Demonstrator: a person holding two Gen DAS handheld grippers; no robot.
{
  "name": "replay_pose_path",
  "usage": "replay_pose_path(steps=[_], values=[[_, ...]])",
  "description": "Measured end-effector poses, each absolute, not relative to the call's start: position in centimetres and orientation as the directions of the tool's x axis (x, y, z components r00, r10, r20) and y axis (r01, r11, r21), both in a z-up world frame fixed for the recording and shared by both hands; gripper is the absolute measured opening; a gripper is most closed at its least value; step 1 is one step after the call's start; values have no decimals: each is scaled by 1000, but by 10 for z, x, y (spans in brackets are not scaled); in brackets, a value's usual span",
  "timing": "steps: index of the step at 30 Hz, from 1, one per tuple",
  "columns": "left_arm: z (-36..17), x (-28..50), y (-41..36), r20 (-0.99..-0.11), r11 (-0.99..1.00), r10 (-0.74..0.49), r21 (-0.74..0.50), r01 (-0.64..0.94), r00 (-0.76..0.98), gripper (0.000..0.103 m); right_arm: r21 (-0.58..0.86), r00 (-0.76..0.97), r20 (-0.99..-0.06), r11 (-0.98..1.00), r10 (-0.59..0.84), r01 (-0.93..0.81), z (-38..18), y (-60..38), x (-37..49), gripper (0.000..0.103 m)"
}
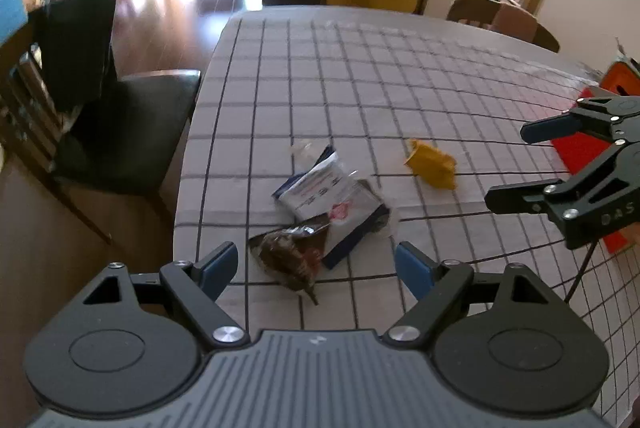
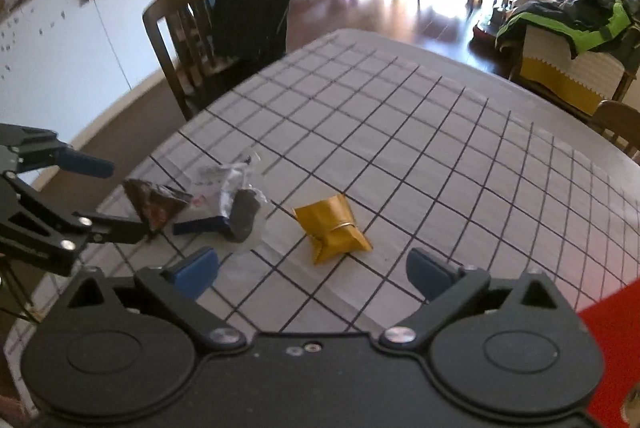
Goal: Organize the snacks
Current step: 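Lift both open tools out of the box toward the remaining snacks, then grasp the yellow snack pack with the right tool while the left tool grasps the brown chocolate bag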
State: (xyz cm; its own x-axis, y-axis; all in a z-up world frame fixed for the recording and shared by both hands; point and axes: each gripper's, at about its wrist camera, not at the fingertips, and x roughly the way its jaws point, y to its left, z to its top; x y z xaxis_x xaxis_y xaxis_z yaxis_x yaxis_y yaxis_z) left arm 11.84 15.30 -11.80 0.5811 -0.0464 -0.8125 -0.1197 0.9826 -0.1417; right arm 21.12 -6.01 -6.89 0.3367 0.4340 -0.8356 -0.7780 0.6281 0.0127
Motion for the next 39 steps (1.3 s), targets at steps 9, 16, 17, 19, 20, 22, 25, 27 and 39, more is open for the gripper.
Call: replay_pose_path(steps=[9, 16, 17, 19, 20, 22, 25, 27, 39], values=[[-142, 132, 169, -834, 969, -56, -178, -171, 549, 86, -12, 309, -874, 618, 376, -786, -102, -36, 239, 93], [-151, 144, 175, -840, 959, -96, -222, -178, 533, 79, 0, 265, -900, 605, 348, -796, -122, -22, 256, 83], [-152, 145, 177, -842, 956, -107, -234, -178, 529, 76, 0, 261, -902, 604, 344, -797, -124, -20, 258, 82], [-156, 148, 180, -848, 946, -130, -260, -191, 513, 70, 1, 255, -906, 603, 339, -797, -128, -19, 260, 79], [-158, 149, 182, -853, 941, -138, -271, -202, 504, 66, 2, 254, -907, 605, 337, -796, -129, -19, 261, 77], [-159, 150, 185, -851, 933, -150, -291, -213, 503, 63, 4, 255, -904, 605, 342, -796, -129, -18, 263, 74], [-157, 149, 187, -852, 928, -155, -299, -221, 501, 59, 1, 259, -902, 599, 347, -800, -129, -17, 263, 67], [-157, 148, 187, -852, 927, -149, -297, -228, 501, 55, -16, 272, -899, 596, 342, -803, -128, -16, 262, 61], [-156, 142, 185, -854, 924, -131, -290, -251, 504, 37, -73, 334, -884, 610, 327, -789, -126, -16, 251, 37]])
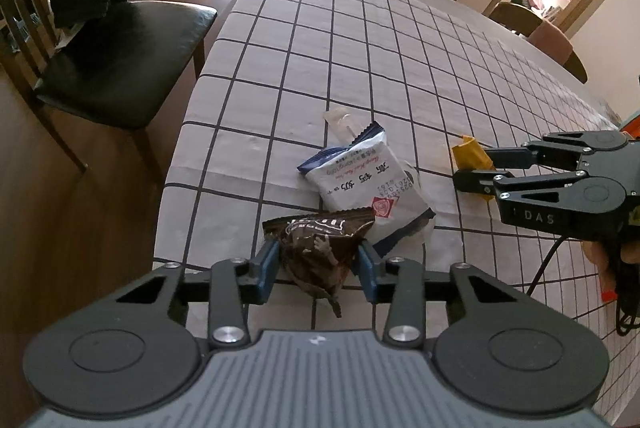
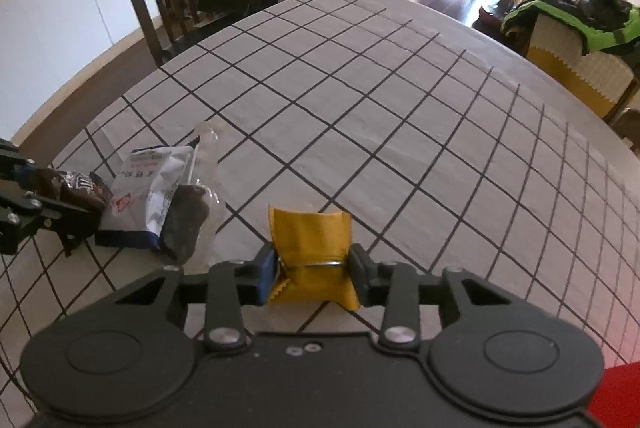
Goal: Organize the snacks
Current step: 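Grasp the yellow snack pack with the right tool while the left tool grasps the brown chocolate bag, then carry the yellow pack and chocolate bag into the red box and release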
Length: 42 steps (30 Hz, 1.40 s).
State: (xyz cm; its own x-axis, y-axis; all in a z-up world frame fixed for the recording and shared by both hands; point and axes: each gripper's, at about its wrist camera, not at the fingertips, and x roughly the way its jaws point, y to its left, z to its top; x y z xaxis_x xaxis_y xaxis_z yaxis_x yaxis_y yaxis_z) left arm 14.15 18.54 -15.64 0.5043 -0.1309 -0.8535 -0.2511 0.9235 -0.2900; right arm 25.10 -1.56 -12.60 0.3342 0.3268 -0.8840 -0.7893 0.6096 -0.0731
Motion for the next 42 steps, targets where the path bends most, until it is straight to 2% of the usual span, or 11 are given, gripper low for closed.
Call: replay_pose_path(steps=[3, 8, 18, 30, 42], values=[[-155, 138, 184, -850, 924, -121, -285, -255, 512, 31, -81, 349, -881, 624, 320, -777, -126, -17, 247, 35], [-152, 132, 184, -847, 921, -114, -286, -264, 520, 27, -61, 369, -870, 672, 326, -738, -120, -27, 241, 35], [-141, 116, 174, -823, 929, -98, -278, -245, 559, 27, -22, 397, -847, 724, 352, -690, -98, -52, 211, 35], [-99, 93, 142, -782, 949, -103, -263, -175, 615, 27, 27, 447, -800, 767, 401, -641, -47, -95, 176, 35], [-43, 96, 66, -725, 973, -128, -226, -57, 677, 27, 32, 533, -730, 801, 427, -598, 7, -170, 160, 35]])
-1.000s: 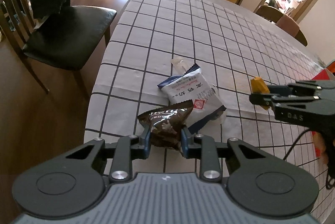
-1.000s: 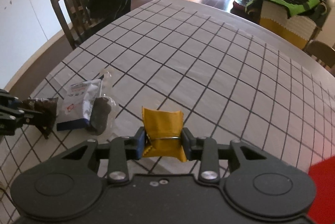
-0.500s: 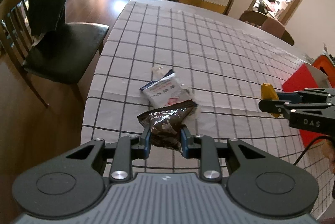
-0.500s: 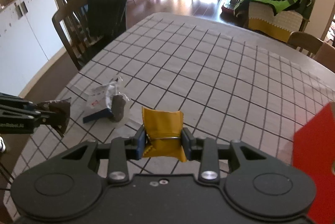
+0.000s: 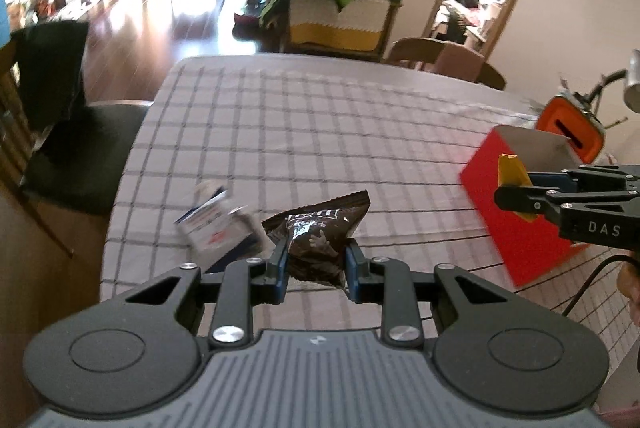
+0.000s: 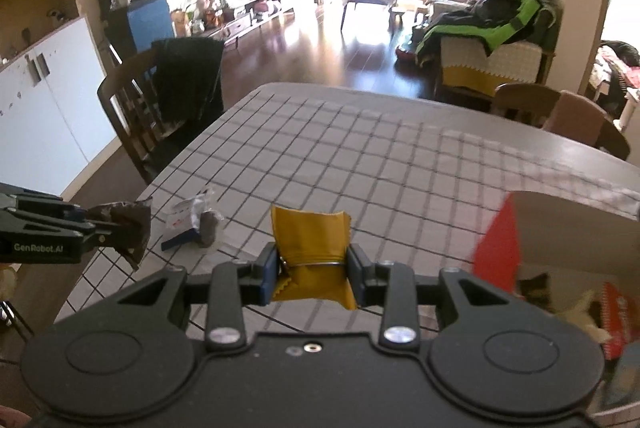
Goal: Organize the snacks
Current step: 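Carry the yellow pack and chocolate bag into the red box and release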
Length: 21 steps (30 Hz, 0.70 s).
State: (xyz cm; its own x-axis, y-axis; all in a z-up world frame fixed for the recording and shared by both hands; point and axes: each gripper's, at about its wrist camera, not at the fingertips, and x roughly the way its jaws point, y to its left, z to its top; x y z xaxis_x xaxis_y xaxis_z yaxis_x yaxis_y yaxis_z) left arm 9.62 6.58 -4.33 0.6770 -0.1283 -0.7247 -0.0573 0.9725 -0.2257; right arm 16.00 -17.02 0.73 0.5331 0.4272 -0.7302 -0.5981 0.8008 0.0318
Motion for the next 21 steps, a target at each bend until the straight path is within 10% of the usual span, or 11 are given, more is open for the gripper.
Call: replay_pose_path(steps=[21], values=[[-6, 158, -119, -700, 983, -182, -147, 110, 690, 27, 26, 649, -670, 885, 361, -465, 35, -327, 183, 35]])
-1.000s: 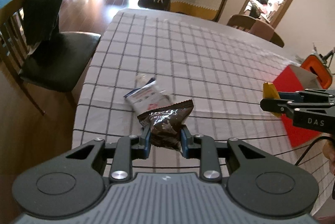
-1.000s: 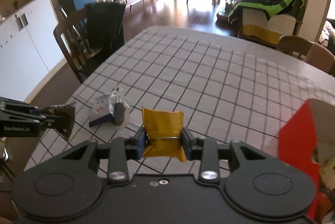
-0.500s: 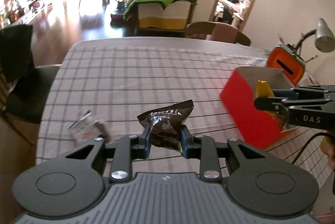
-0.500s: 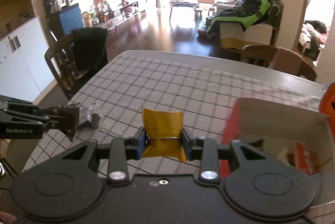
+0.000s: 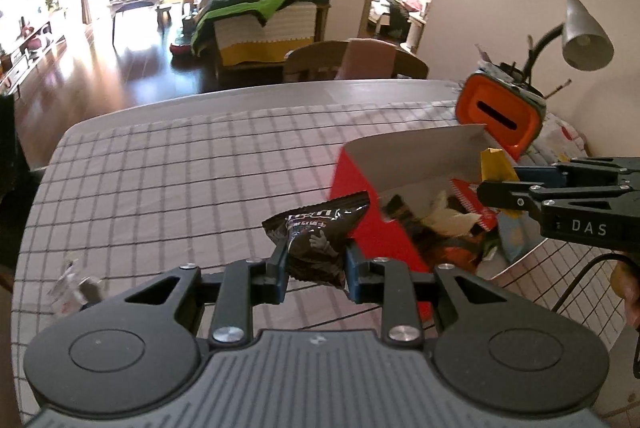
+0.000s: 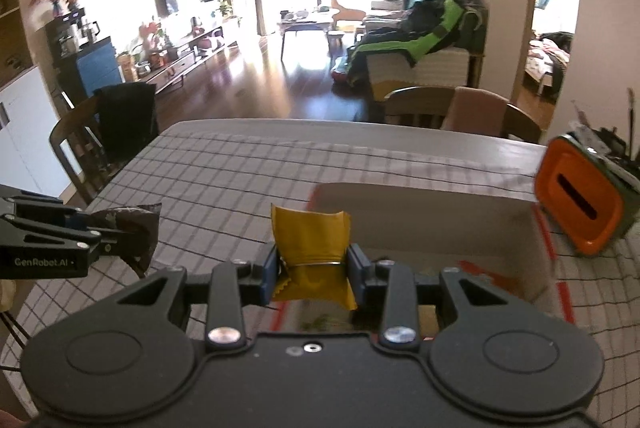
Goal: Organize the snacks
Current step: 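Carry the yellow pack and chocolate bag into the red box and release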
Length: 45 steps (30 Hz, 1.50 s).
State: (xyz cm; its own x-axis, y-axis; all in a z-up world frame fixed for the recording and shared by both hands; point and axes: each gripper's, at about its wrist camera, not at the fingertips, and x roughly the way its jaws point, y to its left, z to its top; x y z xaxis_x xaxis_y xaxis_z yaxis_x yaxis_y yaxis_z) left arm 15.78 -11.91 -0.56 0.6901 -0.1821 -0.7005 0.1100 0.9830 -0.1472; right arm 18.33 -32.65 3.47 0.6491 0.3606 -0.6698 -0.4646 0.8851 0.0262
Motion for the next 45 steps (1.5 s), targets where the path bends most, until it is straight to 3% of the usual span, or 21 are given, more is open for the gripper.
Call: replay_pose_path(steps=[18, 36, 45], values=[[-24, 209, -238, -747, 971, -193, -50, 235, 637, 27, 8, 658, -712, 940, 244, -341, 4, -420, 213, 35], [-68, 282, -279, -879, 973, -174, -84, 215, 443, 27, -62, 584, -799, 947, 142, -315, -42, -436, 261, 35], [-84, 307, -287, -911, 979, -141, -70, 192, 389, 27, -52, 541, -826, 934, 158, -353, -55, -435, 280, 35]])
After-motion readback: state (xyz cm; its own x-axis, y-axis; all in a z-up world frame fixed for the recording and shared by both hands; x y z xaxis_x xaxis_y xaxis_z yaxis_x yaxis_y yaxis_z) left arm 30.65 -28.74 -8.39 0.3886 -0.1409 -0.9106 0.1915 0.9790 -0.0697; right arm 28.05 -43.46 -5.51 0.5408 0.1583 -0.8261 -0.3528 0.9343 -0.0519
